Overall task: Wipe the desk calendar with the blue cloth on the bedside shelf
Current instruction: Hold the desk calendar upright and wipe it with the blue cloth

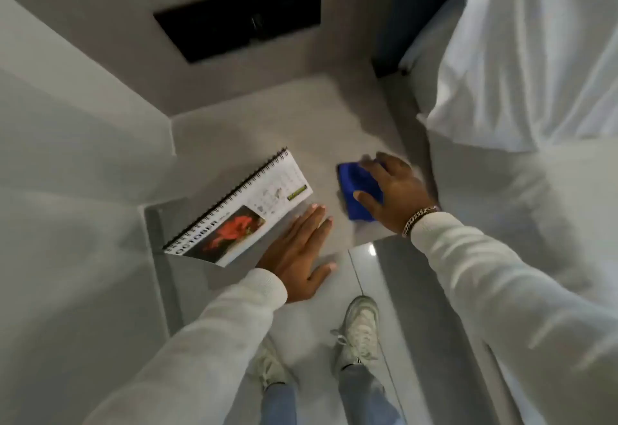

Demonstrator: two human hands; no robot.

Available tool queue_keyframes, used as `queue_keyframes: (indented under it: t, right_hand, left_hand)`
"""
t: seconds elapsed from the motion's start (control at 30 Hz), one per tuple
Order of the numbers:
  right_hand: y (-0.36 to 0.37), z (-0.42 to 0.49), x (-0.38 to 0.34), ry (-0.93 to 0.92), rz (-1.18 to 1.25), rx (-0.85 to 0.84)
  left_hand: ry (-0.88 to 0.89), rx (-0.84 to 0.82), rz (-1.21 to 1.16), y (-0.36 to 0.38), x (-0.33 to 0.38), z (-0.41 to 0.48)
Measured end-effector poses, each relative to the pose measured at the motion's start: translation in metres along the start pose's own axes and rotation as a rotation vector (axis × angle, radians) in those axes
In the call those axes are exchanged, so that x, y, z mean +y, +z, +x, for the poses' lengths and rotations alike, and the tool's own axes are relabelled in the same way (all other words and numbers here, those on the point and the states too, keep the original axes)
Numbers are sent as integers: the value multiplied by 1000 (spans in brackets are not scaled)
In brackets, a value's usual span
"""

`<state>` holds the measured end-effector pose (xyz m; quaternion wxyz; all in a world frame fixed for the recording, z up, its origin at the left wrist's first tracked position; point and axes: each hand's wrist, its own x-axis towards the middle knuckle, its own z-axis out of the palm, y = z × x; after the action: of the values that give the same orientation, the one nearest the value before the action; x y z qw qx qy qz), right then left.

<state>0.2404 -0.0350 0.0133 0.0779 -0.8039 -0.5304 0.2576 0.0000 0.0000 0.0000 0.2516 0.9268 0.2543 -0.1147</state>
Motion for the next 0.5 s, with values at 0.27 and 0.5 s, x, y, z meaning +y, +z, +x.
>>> queue_keyframes:
  t: [0.27,0.5]
  right_hand:
    - [70,7,19,16,-81,227]
    - [72,14,3,64,-69,276]
  left_hand:
    - [55,123,221,84,-34,25]
    - [42,174,276,90,-37,26]
